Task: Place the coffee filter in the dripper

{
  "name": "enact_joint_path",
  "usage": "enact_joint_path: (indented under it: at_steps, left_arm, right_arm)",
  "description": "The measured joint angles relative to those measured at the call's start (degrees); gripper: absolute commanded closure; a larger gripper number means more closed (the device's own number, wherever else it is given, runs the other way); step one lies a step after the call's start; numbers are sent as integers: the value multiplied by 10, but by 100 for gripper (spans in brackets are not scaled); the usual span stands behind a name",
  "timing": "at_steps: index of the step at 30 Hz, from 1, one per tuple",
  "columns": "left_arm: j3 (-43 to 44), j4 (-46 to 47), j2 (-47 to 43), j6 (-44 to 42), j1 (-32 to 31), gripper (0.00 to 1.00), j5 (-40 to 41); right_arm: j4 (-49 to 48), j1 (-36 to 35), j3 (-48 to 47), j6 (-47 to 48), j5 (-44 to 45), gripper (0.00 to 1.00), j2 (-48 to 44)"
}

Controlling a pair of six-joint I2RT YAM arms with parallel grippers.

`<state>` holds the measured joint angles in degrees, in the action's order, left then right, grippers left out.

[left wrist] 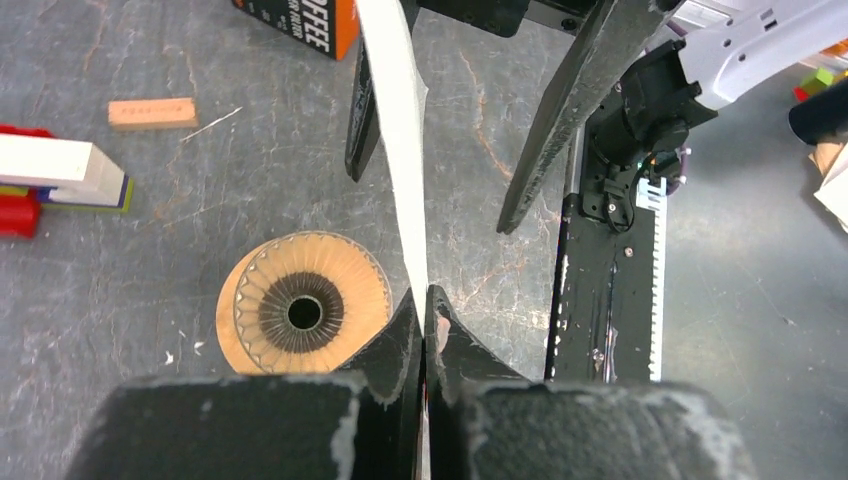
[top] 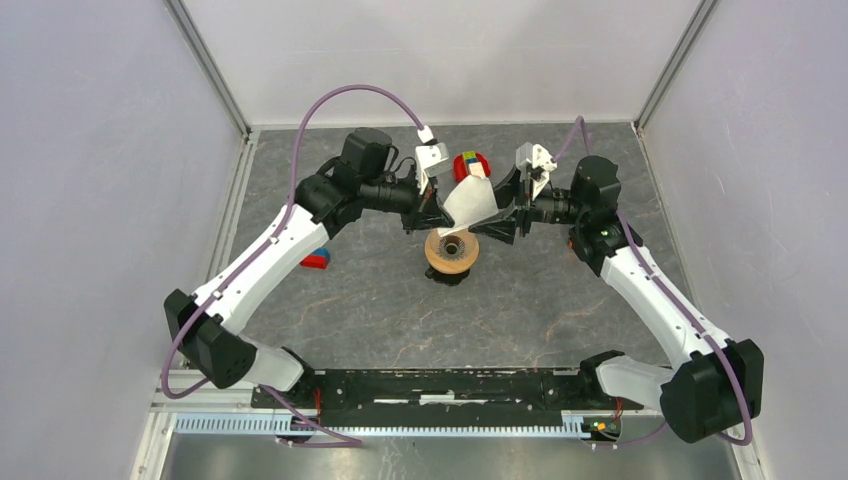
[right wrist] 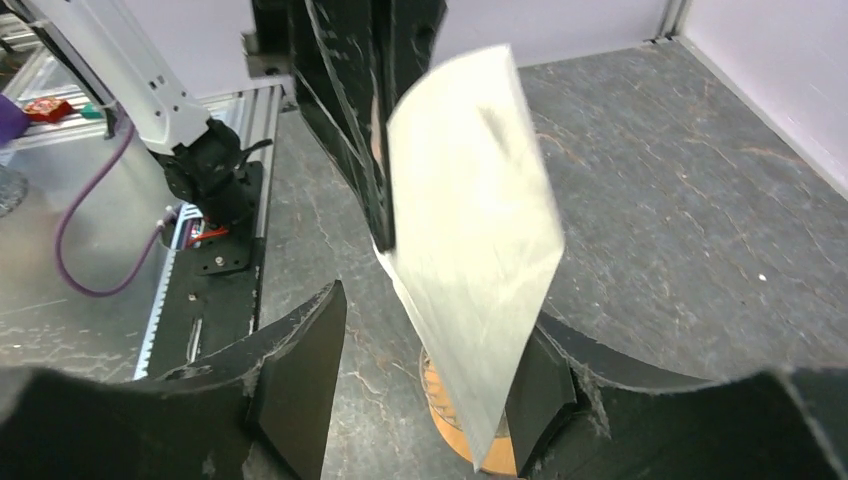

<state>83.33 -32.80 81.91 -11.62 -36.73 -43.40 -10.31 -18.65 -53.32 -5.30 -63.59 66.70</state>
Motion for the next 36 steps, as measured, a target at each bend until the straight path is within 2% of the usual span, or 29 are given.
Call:
enact_joint_path:
  at_steps: [2,5,9,10,11,12,13,14,16,21,29,36]
  left_arm:
    - [3,-7,-6,14,0,98,12]
    - [3,-16,-22,36,0,98,13]
    - [2,-14,-36,63,0,98,13]
    - [0,-10,-38,68,0,94,13]
    - [-3,-7,-40,73,0,75,13]
    - [-7,-5,-41,76,0,52,12]
    - [-12,-1,-41,79,0,37,9]
    - [-14,-2,-41,83,0,28,5]
    - [-16,-12,-41,68,0,20,-7]
    - [2,-97,-54,-26,14,20,-26]
    - [56,-199,-80,-164,42,32,24]
    - [58,-199,-77,-180,43,37,57]
  right_arm:
    - [13,0,0,14,7,48,0]
    - [3,0,3,5,6,69,0]
    - [-85,0,18,-72,-10,93,10]
    - [-114,0,26,-98,-14,100,14]
    - [-137,0,33,-117,-18,100,17]
    - [-163,0,42,-143,-22,100,21]
    - [-181,0,48,-161,-24,100,25]
    - [-195,0,53,-174,-27,100,28]
    - [-211,0,59,-189,-35,100,32]
    - [-233,0,82,-197,-49,100,29]
    - [-217,0,86,-176,-85,100,10]
    - [-215,0,92,-165,-104,100,1]
